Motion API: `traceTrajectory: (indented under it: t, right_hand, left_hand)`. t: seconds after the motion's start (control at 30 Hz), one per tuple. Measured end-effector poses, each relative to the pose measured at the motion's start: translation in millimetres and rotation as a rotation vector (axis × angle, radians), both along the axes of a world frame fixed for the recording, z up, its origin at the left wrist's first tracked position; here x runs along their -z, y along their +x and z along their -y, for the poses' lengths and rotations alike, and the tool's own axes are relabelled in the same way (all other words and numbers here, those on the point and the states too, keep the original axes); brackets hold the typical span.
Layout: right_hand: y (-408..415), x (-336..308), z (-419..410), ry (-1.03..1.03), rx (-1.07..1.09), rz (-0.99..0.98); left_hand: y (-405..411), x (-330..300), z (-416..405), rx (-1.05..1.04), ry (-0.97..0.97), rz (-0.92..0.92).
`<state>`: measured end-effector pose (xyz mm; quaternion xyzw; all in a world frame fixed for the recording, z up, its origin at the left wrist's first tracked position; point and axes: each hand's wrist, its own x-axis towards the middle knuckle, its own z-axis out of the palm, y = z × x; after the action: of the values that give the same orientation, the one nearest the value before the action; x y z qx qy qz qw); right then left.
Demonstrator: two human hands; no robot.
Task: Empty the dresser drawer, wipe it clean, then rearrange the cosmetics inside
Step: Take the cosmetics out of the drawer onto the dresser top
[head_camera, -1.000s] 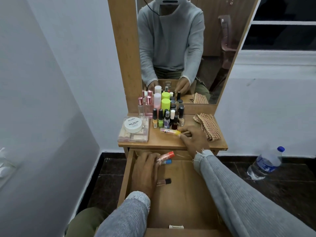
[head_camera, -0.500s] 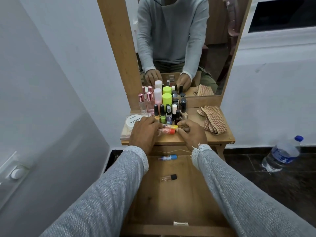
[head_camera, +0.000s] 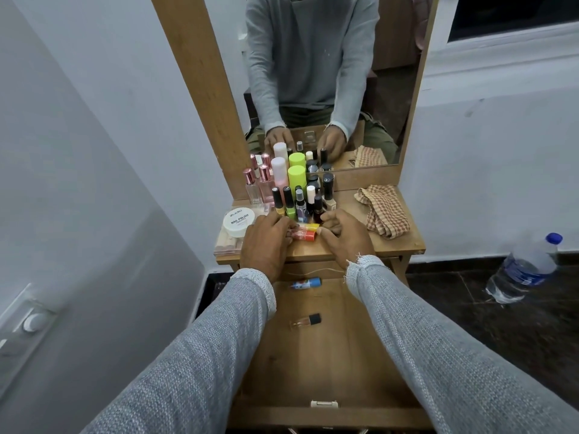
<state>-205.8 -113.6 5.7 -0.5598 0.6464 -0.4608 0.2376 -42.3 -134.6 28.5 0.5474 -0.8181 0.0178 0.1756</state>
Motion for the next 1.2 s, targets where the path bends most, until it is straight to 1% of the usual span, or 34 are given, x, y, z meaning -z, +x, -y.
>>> traceTrajectory:
  t: [0.1, 0.2, 0.3, 0.33, 0.37, 0.43, 0.5, 0.57, 0.67, 0.77, 0.83, 0.9, 0.97, 1.07, 1.13, 1.2]
  right_hand:
    - [1.2, -2.7, -2.7, 0.026, -0.005, 0.025]
    - [2.3, -4.4, -5.7, 0.040, 0.014, 0.043]
    - [4.2, -4.5, -8.4, 0.039, 0.054, 0.060]
    - [5.1, -4.6, -9.7, 0.039, 0.061, 0.065]
    - [5.8, -5.4, -10.8, 0.041, 0.068, 0.068]
    - [6.6, -6.8, -13.3, 0.047, 0.078, 0.069]
    - [7.1, -7.8, -17.5, 0.049, 0.081, 0.088]
    - [9.5, -4.8, -24.7, 0.030, 0.079, 0.079]
    - [12.5, 5.5, -37.5, -0.039, 0.068, 0.004]
    - [14.8, 10.3, -50.7, -0.082, 0.043, -0.010]
    - [16.0, 16.5, -62.1, -0.120, 0.046, -0.120]
    - [16.8, 29.5, -73.0, -0.100, -0.008, -0.245]
    - [16.6, 46.4, -78.0, -0.001, -0.112, -0.378]
    - [17.1, 64.7, -71.3, 0.209, -0.220, -0.588]
    - [20.2, 69.8, -62.8, 0.336, -0.260, -0.678]
    - [23.7, 73.1, -54.5, 0.404, -0.275, -0.746]
  left_hand:
    - [-0.5, 3.8, -9.5, -0.011, -0.023, -0.042]
    - [3.8, 8.5, -29.1, 0.007, -0.052, -0.124]
    - [12.1, 31.0, -60.8, 0.104, -0.040, -0.146]
    - [14.9, 42.5, -72.5, 0.139, -0.015, -0.114]
    - [17.0, 52.9, -82.8, 0.153, 0.050, -0.067]
    - [18.8, 65.9, -95.2, 0.107, 0.232, 0.006]
    - [20.4, 71.2, -93.1, 0.056, 0.340, 0.066]
    - [20.1, 73.3, -90.4, 0.053, 0.379, 0.116]
    - [21.7, 79.7, -91.4, 0.043, 0.428, 0.195]
    - [26.5, 83.7, -91.2, 0.021, 0.433, 0.223]
    - [28.2, 84.2, -90.3, 0.013, 0.430, 0.218]
    - [28.0, 84.6, -89.8, 0.010, 0.430, 0.208]
    - [27.2, 84.8, -89.9, 0.010, 0.429, 0.211]
    - [26.5, 84.8, -89.6, 0.000, 0.431, 0.208]
    - [27.1, 86.2, -88.8, -0.005, 0.442, 0.190]
    - [28.9, 87.3, -88.2, -0.010, 0.454, 0.169]
